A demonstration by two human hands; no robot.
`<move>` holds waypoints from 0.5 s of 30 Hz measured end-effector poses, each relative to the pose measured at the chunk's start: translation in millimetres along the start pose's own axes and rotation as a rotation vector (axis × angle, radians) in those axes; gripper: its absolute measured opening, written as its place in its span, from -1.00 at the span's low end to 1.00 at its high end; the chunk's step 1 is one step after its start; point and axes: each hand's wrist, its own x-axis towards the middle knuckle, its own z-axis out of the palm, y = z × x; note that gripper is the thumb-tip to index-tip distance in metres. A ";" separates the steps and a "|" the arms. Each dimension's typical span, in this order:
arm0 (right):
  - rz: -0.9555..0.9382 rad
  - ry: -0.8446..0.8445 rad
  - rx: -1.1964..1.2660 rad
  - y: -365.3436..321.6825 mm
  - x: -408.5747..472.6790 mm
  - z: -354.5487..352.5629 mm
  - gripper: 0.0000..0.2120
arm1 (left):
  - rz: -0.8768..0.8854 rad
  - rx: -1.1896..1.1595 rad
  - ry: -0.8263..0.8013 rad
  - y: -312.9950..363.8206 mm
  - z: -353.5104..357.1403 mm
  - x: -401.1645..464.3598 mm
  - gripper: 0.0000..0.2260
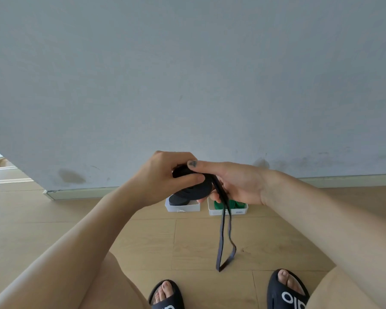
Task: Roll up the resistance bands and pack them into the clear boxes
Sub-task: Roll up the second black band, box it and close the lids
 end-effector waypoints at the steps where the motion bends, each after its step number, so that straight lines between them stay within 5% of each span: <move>1: 0.001 -0.016 0.016 -2.1 -1.8 -0.2 -0.30 | 0.007 -0.032 0.018 0.5 0.3 0.2 -0.91; 7: 0.029 -0.138 0.227 -10.1 -12.5 -12.2 -0.50 | -0.024 -0.223 0.097 -2.6 -7.3 1.2 -0.93; 15: 0.128 -0.085 0.037 -4.2 -9.0 -6.4 -0.47 | -0.030 0.002 -0.034 0.1 -1.4 -0.3 -0.90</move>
